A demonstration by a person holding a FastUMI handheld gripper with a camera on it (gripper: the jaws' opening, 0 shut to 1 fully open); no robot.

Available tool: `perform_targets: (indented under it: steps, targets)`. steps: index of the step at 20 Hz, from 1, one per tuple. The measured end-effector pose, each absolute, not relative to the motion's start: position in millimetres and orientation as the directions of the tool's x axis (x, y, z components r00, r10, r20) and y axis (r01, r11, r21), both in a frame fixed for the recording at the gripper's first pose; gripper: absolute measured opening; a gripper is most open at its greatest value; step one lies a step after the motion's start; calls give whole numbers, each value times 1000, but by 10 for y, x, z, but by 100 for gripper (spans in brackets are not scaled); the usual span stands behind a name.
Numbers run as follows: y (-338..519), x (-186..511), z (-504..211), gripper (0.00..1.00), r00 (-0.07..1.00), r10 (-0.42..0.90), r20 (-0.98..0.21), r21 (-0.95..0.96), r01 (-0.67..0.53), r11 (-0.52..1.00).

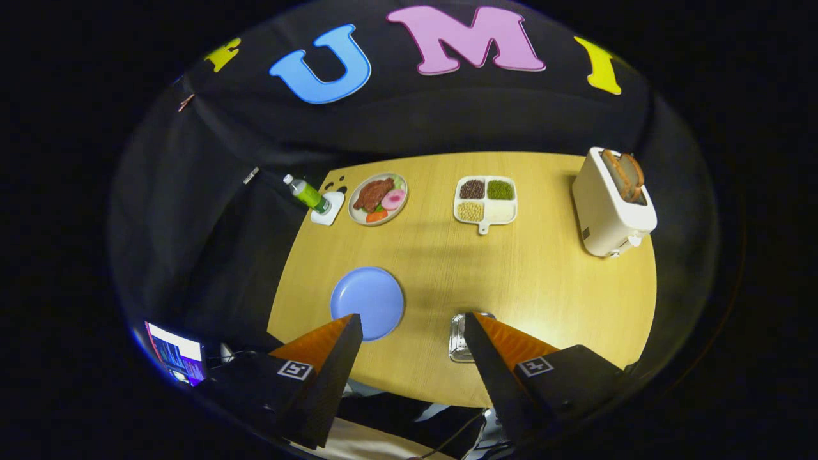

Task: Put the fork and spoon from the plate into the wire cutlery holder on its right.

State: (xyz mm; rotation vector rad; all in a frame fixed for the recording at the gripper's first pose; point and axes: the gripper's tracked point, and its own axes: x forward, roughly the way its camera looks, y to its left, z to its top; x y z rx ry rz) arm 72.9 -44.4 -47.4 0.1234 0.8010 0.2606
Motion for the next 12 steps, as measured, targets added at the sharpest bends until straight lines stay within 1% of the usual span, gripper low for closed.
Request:
perform_targets:
  steps: [5,7,9,12]
  targets:
    - [-398,593,76,99,844,214,-491,152,-158,976]
    - [-442,554,368,99,908,174,-381,129,-134,982]
    - [-494,465,614,99,949,140,-283,109,-114,988]
    - [-590,300,935,99,981,115,-159,49,-109,993]
